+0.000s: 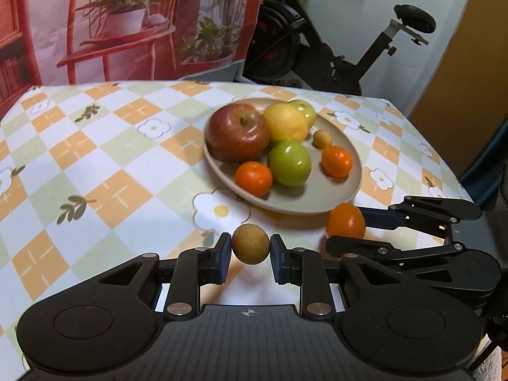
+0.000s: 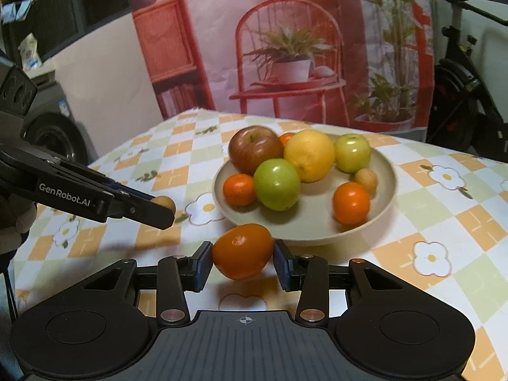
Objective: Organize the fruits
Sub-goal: 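Carry the brown fruit with the left gripper while the right grasps and carries a tangerine to the plate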
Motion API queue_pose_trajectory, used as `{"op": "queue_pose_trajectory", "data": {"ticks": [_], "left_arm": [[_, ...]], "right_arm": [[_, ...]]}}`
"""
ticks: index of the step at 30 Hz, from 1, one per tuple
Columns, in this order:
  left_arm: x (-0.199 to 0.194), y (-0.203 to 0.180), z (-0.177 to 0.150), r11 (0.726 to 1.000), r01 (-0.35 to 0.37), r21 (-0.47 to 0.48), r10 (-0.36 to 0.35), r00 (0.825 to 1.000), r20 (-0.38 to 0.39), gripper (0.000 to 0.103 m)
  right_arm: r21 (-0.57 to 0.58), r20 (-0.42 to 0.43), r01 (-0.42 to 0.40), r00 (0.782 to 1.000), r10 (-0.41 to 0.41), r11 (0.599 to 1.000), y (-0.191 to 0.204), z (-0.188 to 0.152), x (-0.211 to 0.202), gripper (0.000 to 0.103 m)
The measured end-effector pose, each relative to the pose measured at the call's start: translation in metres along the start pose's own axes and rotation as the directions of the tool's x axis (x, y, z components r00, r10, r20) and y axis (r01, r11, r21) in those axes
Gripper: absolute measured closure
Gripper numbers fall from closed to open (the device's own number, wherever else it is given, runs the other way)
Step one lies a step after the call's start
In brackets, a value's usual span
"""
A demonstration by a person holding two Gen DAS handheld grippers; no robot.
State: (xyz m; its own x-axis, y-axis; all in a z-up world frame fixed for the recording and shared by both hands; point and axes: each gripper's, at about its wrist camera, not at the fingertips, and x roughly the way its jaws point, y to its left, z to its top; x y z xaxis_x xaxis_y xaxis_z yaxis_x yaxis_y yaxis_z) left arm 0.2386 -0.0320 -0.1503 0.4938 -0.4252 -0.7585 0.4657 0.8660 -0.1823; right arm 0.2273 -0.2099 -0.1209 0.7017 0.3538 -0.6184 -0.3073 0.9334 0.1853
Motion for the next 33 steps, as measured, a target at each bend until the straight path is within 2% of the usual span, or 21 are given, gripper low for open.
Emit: {"op": "queue_pose_trajectory", "data": {"ticks": [4,11,18,33], "left_arm": [[0.002,-0.009,0.006,1.0,0.007,0.024,-0.007,1.0,0.006,0.075],[0.012,-0.027,0.023,0.996,0.01,0.087,-0.012,1.0,0.026,0.075],[0.034,-0.04,0.035,0.991,-0.002,0.137,0.001,1.0,0.002,0.075],[0.053,-0.039,0.036,0.988,-0.012,0.155,0.018,0.999,-0.038,0.075]], "right_arm": [[0.01,0.032,0.017,0.999,-0.018,1.0,-0.008,0.003,-0.01,0.065],[0.032,0.066,0.092,0.993,-0.093,0.995,-0.025,0.008,-0.01,0.065],[0.056,0.077,0.14,0.987,-0.144,0.989,-0.039,0.013,0.0,0.065],[0.04,0.079,0.133,0.988,-0.136,0.99,-0.042,0.014,0.017,0.065]]}}
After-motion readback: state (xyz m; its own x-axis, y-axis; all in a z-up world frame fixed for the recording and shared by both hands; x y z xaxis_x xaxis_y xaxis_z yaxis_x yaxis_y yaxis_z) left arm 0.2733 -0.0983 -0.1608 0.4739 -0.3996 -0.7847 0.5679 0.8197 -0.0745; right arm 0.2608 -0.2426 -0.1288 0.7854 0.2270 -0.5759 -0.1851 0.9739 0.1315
